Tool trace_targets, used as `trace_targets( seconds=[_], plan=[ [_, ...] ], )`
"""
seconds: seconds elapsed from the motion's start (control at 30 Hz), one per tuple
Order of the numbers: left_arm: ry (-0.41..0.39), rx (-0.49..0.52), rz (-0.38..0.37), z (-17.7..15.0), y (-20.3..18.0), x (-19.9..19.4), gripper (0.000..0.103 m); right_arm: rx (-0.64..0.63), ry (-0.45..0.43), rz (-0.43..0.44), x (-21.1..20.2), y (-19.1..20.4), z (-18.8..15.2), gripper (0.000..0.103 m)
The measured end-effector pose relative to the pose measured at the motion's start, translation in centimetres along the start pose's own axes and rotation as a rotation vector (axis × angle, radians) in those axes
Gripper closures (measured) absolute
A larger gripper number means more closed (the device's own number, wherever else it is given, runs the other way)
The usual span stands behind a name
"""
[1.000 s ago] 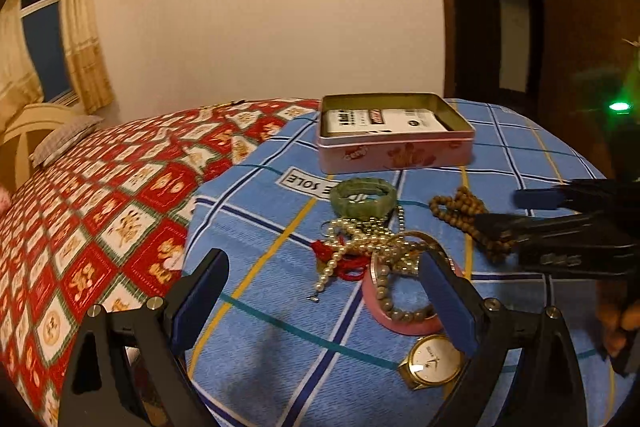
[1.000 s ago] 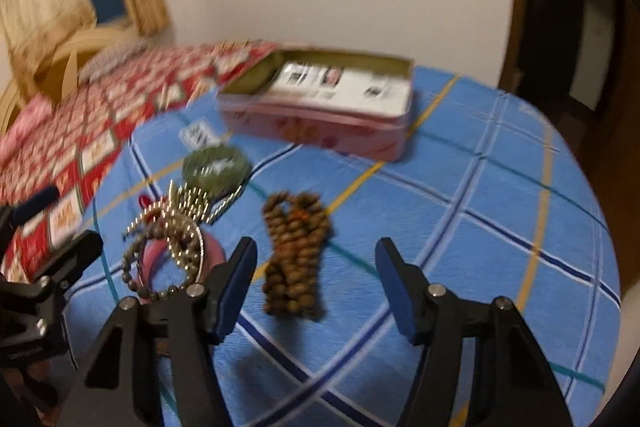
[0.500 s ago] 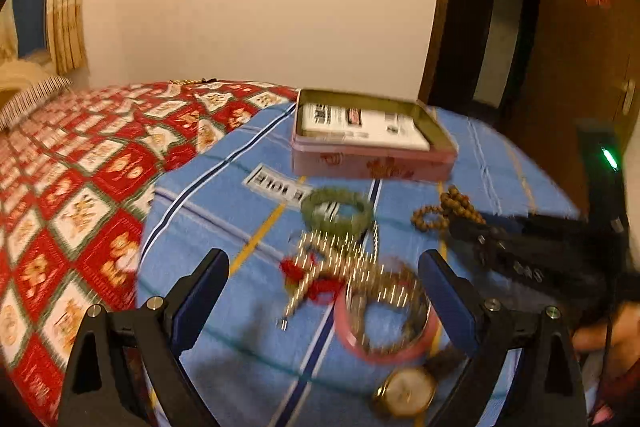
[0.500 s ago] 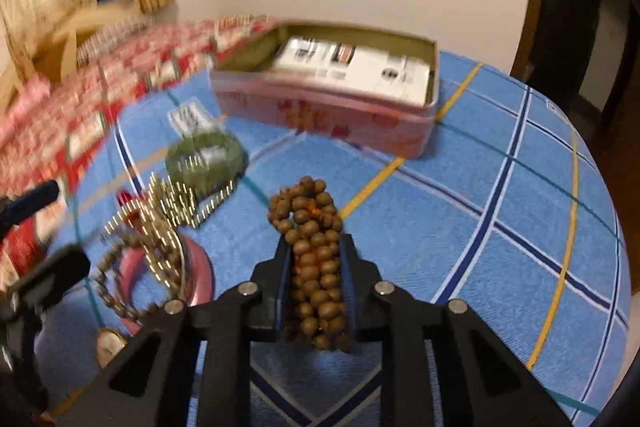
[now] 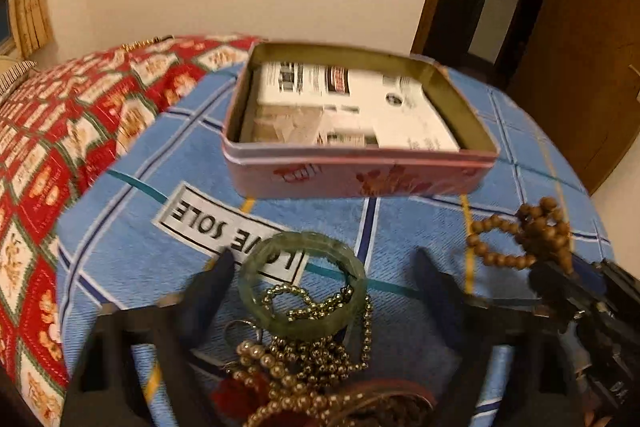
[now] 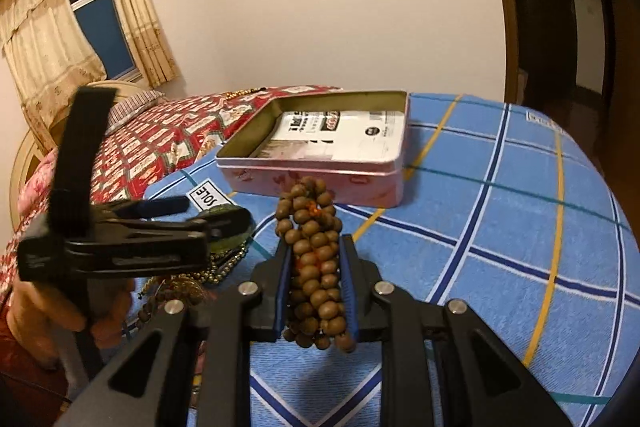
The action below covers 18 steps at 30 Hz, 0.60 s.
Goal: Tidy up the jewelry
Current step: 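Grasp the brown wooden bead bracelet with the right tool while the left tool grasps the green jade bangle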
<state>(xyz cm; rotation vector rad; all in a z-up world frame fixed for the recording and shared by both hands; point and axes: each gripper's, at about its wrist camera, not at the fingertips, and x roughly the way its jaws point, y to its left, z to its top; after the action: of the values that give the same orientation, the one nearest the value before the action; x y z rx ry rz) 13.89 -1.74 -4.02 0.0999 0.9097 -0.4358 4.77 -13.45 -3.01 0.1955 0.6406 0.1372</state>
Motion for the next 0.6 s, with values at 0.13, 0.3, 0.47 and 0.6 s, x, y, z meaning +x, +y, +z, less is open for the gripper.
trace_targets(
  seconds=[0.13, 0.3, 0.47, 0.6],
  plan=[
    [0.01, -0.033, -0.01, -0.3, 0.6, 0.6, 0.055, 0.029, 0.011, 0.007, 0.1, -0.7, -0.2, 0.078],
    [-0.012, -0.098, -0.067, -0.5, 1.9, 0.4, 0.085, 0.042, 0.016, 0.01, 0.2, -0.9, -0.3, 0.078],
    [-0.082, -0.121, -0.091, -0.6, 2.3, -0.9, 0.091, 0.054, -0.001, 0.009, -0.2, -1.1, -0.4, 0.078],
    [-0.139, -0.12, -0.112, -0.9, 2.2, -2.9, 0.092, 0.064, -0.024, 0.009, -0.6, -1.3, -0.5, 0.078]
  ],
)
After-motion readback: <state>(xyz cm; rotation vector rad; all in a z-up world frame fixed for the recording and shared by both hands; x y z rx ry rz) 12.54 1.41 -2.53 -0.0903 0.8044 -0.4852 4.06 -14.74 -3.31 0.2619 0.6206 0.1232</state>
